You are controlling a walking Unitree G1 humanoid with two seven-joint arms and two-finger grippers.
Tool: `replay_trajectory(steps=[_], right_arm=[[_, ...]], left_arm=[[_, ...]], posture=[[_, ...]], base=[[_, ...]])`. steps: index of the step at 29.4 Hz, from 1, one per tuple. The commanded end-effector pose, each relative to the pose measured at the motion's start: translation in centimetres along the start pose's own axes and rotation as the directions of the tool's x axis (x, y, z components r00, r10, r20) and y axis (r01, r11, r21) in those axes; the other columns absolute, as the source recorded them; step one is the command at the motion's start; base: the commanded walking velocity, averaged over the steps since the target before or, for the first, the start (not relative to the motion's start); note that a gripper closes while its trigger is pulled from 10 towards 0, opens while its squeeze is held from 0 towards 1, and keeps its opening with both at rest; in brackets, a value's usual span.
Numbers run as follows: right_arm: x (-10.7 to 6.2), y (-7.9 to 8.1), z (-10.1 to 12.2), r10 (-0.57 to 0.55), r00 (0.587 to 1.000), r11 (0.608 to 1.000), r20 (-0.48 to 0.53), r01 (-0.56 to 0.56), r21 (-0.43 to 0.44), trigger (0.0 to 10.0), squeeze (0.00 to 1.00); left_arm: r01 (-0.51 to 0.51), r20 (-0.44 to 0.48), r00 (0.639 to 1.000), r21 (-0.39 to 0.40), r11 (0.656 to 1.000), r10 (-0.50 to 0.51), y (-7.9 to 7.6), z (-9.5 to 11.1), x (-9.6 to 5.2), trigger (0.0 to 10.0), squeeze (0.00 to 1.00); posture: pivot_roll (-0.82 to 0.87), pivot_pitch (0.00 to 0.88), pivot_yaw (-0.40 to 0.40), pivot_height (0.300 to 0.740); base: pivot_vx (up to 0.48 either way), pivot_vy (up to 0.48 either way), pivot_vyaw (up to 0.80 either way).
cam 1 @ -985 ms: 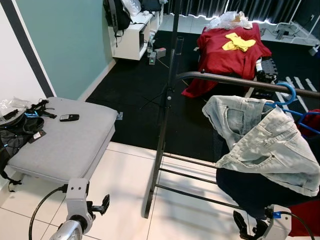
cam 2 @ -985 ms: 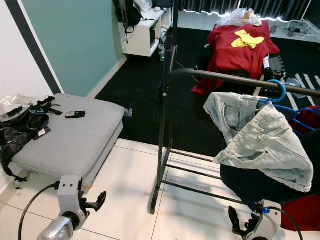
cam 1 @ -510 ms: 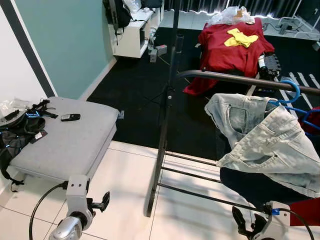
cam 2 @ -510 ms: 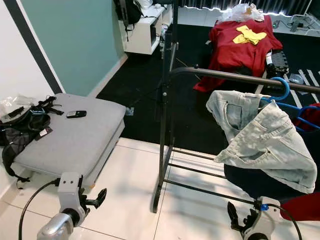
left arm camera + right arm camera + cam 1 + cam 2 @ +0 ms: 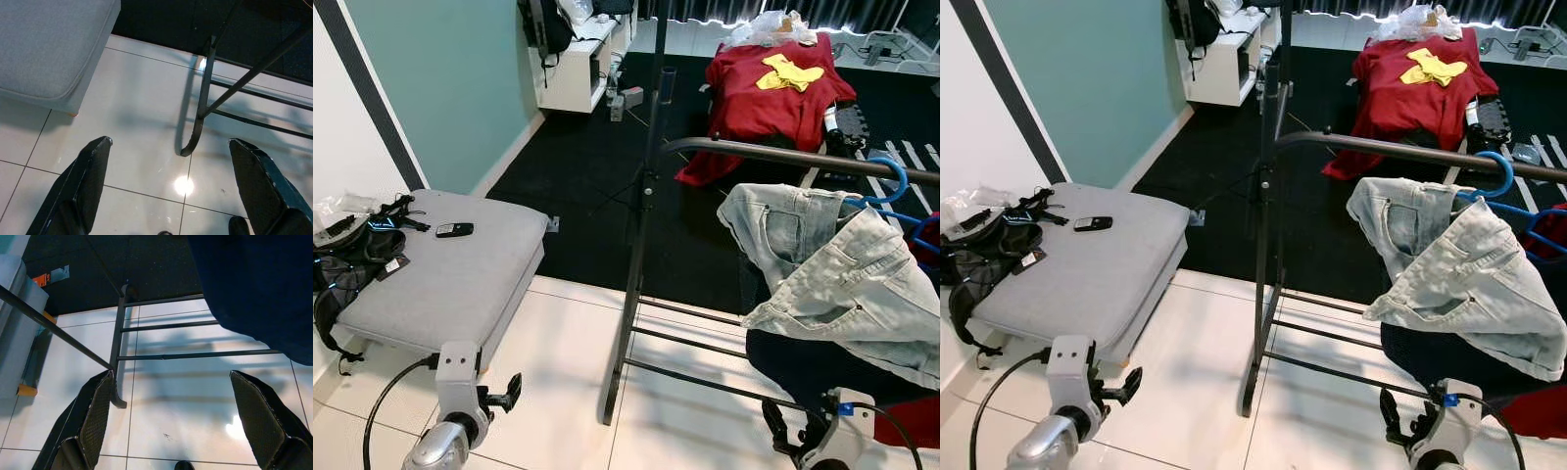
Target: Hang hanger
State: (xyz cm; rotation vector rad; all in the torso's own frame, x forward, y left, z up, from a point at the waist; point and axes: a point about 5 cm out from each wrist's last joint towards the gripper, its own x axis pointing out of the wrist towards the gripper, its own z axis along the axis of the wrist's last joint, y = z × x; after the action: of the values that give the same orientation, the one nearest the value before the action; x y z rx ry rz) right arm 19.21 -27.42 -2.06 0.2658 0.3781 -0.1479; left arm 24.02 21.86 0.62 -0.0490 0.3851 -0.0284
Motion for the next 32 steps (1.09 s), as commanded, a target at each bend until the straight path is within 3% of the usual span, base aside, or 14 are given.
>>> replay_trajectory(steps=[1,2,7,9,11,13,17,19,20,23,32], right_arm=[[-0.2,0.1,-0.6,-0.013,1.0,1.0,-0.025,0.013,0.011,10.0,0.0],[-0.1,-0.1,-0.6,-0.033,0.999,0.999,-0.025,0.034,0.02,10.0,0.0],[0.3,-0.7,0.0,-0.088,0.995,0.996,-0.043,0.087,-0.026,10.0,0.0],[0.9,-0.5,1.1,-0.076,0.997,0.996,-0.019,0.075,-0.047,10.0,0.0],[2.0,0.1,3.5,-0.034,0.999,0.993,0.036,0.038,-0.108,10.0,0.0],[2.0,0.1,3.5,-0.034,0.999,0.993,0.036,0.038,-0.108,10.0,0.0],[2.9,1.2,5.5,0.013,0.997,0.982,0.07,0.001,-0.188,10.0,0.0],[3.9,3.3,8.3,0.103,0.987,0.961,0.124,-0.066,-0.268,10.0,0.0],[3.9,3.3,8.3,0.103,0.987,0.961,0.124,-0.066,-0.268,10.0,0.0],[4.2,5.1,11.0,0.18,0.969,0.934,0.166,-0.116,-0.338,10.0,0.0],[4.0,6.1,13.0,0.244,0.957,0.888,0.154,-0.157,-0.431,10.0,0.0]], left_arm=[[-0.009,-0.004,1.0,0.047,0.999,0.009,0.6,0.1,-0.1,10.0,0.0],[0.001,0.007,1.0,0.081,0.997,-0.001,0.5,0.5,-0.1,10.0,0.0],[0.07,0.093,0.993,0.059,0.996,-0.075,0.2,2.7,0.0,10.0,0.0],[0.112,0.116,0.986,0.053,0.992,-0.117,-0.1,3.6,0.1,10.0,0.0],[0.173,0.141,0.973,0.069,0.982,-0.181,-0.5,4.8,0.3,10.0,0.0],[0.173,0.141,0.973,0.069,0.982,-0.181,-0.5,4.8,0.3,10.0,0.0],[0.194,0.137,0.97,0.064,0.979,-0.201,-1.1,5.1,0.9,10.0,0.0],[0.206,0.158,0.965,0.032,0.978,-0.209,-1.9,5.8,1.4,10.0,0.0],[0.206,0.158,0.965,0.032,0.978,-0.209,-1.9,5.8,1.4,10.0,0.0],[0.23,0.166,0.958,0.031,0.973,-0.232,-2.4,6.1,1.3,10.0,0.0],[0.237,0.157,0.959,0.018,0.971,-0.237,-2.2,6.0,1.1,10.0,0.0]], posture=[[0.1,0.071,0.006,0.74],[0.1,0.069,0.005,0.74],[0.11,0.072,0.0,0.74],[0.09,0.072,-0.014,0.74],[0.09,0.073,-0.016,0.74],[0.09,0.073,-0.016,0.74],[0.06,0.062,-0.026,0.74],[0.05,0.064,-0.023,0.74],[0.05,0.064,-0.023,0.74],[0.05,0.061,-0.021,0.74],[0.04,0.066,-0.021,0.74]], base=[[0.0,0.0,0.0],[0.0,0.0,0.0],[0.0,0.0,0.0],[0.0,0.0,0.0],[0.0,0.0,0.0],[0.0,0.0,0.0],[0.0,0.0,0.0],[0.0,-0.435,0.0],[0.0,-0.435,0.0],[0.0,-0.472,0.0],[0.0,-0.477,0.0]])
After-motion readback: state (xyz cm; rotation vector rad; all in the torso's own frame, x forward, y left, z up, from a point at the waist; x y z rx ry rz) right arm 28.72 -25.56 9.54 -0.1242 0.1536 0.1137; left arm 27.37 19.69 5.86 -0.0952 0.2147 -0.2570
